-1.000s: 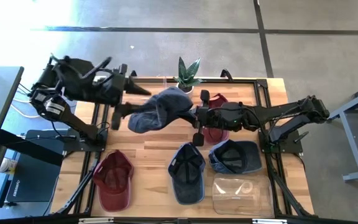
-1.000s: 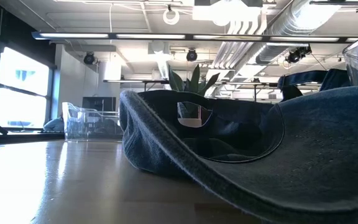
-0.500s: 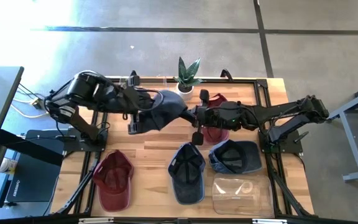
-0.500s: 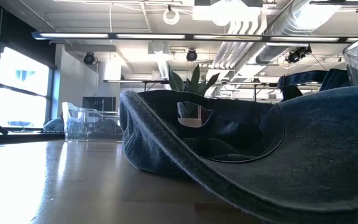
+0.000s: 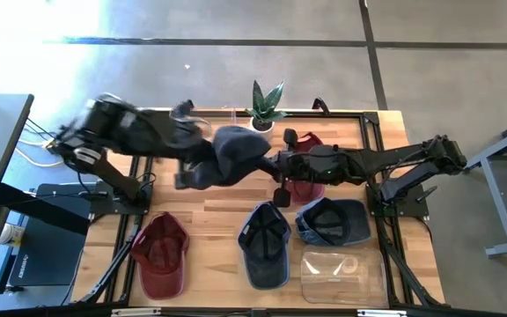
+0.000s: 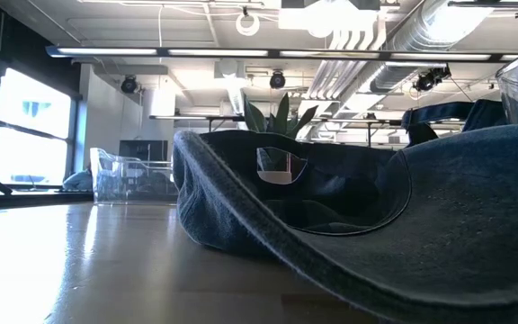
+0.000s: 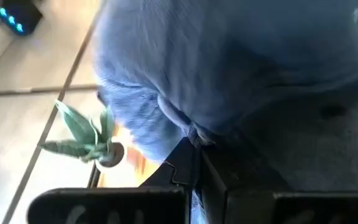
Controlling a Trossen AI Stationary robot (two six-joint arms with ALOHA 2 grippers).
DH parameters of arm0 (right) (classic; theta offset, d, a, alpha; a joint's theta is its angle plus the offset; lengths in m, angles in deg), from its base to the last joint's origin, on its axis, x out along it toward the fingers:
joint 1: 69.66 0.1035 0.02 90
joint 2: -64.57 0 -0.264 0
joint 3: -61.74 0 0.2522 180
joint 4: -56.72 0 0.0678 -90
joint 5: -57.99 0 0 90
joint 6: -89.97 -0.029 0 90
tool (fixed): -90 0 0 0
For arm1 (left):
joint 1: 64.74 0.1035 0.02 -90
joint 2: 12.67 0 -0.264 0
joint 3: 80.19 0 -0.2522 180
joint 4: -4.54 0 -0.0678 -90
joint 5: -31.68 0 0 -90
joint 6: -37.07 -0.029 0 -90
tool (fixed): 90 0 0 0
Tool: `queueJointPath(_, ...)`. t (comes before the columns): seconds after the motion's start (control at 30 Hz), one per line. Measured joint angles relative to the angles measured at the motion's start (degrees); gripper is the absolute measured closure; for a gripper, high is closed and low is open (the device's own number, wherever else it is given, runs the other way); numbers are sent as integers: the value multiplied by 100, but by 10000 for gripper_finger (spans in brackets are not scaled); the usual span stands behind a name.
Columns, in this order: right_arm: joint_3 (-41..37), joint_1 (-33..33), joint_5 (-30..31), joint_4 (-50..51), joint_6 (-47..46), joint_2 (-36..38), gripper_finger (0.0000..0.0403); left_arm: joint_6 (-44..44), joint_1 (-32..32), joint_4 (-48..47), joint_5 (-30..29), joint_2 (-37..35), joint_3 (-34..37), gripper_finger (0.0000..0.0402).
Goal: Pick & Place hat
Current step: Put the left blue cap into the top transparent bin
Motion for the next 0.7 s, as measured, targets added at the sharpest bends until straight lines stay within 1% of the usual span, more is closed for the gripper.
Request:
queueJointPath(0.1, 8, -77, -36, 280, -208, 1, 387, 82, 1, 331, -21, -321, 0, 394)
queueJointPath(0.2, 26, -133, -173, 389, -222, 22, 389, 177, 2, 613, -19, -459, 4, 398)
queueJointPath(0.37, 26, -160, -368, 410, -338, 15, 395, 446, -2, 501, -33, -596, 15, 399)
queueJointPath(0.5, 22, -157, -573, 511, -347, 9, 382, 662, 0, 322, -49, -605, 13, 400)
queueJointPath(0.6, 13, -112, -726, 554, -380, 4, 381, 735, -4, 286, -277, -599, 13, 400)
queueJointPath(0.7, 15, -67, -868, 502, -503, 4, 391, 817, -4, 257, -552, -599, 13, 400)
